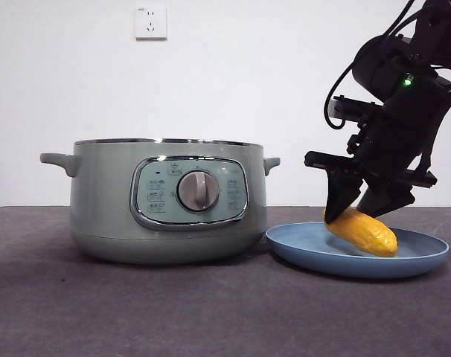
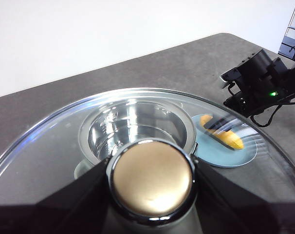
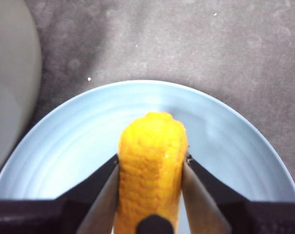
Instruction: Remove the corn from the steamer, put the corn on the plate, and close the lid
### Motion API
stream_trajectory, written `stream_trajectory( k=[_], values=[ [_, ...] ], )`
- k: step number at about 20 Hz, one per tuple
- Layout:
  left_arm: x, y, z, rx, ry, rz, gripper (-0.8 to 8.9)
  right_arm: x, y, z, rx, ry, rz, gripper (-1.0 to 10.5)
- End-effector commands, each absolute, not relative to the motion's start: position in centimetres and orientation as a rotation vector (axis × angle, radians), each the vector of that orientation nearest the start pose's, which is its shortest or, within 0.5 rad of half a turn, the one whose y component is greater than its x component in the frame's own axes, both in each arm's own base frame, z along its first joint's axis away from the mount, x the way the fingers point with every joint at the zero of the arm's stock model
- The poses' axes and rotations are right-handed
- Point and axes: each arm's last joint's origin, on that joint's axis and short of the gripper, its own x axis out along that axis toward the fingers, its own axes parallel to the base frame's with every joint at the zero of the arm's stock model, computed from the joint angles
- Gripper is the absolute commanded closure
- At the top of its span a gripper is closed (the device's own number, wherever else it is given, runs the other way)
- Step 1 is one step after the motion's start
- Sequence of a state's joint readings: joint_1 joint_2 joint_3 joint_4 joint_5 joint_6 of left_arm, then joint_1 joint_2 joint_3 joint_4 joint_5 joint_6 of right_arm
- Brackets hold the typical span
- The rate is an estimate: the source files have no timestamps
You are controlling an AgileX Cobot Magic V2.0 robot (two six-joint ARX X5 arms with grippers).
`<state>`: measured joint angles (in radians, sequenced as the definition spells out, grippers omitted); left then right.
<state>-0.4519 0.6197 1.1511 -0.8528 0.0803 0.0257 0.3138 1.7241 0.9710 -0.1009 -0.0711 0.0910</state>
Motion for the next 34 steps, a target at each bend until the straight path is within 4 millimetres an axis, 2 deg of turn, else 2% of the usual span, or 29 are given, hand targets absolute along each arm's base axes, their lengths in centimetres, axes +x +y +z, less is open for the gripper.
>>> stream_trajectory(
  k=[1, 4, 6, 10, 12, 15, 19, 24, 29, 32, 34],
  values=[
    [6.5, -3.4, 41.1, 0.072, 0.242, -0.530, 8.22, 32.8, 10.8, 14.9, -0.019, 0.920, 0.303, 9.6],
    [6.5, -3.4, 41.1, 0.072, 0.243, -0.530, 8.22, 32.9, 10.8, 14.2, -0.025, 0.938, 0.283, 9.6],
    [6.5, -3.4, 41.1, 0.072, 0.242, -0.530, 8.22, 33.0, 10.8, 14.4, -0.022, 0.929, 0.283, 9.0],
    [7.1, -3.7, 41.1, 0.074, 0.252, -0.530, 8.22, 32.7, 10.7, 14.7, -0.008, 0.945, 0.281, 5.6],
    [7.9, -4.1, 41.2, 0.075, 0.258, -0.532, 8.22, 32.3, 10.6, 16.0, -0.005, 0.922, 0.285, 4.4],
    [10.0, -5.1, 41.2, 0.075, 0.267, -0.544, 8.22, 31.2, 10.3, 19.5, 0.005, 0.849, 0.293, 4.4],
    [14.1, -7.3, 40.8, 0.071, 0.267, -0.590, 8.22, 27.8, 9.2, 25.6, 0.024, 0.718, 0.308, 4.4],
    [20.2, -10.2, 39.1, 0.089, 0.268, -0.591, 8.22, 21.5, 7.2, 31.8, 0.046, 0.570, 0.324, 4.4],
    [25.6, -12.8, 36.0, 0.127, 0.279, -0.597, 8.22, 15.7, 5.3, 34.9, 0.063, 0.456, 0.334, 4.4],
    [28.1, -14.0, 34.3, 0.126, 0.266, -0.592, 8.22, 13.3, 4.5, 35.5, 0.070, 0.438, 0.335, 4.4],
    [29.3, -14.5, 33.2, 0.127, 0.273, -0.592, 8.22, 12.4, 4.2, 35.6, 0.076, 0.438, 0.333, 4.4]
  ],
)
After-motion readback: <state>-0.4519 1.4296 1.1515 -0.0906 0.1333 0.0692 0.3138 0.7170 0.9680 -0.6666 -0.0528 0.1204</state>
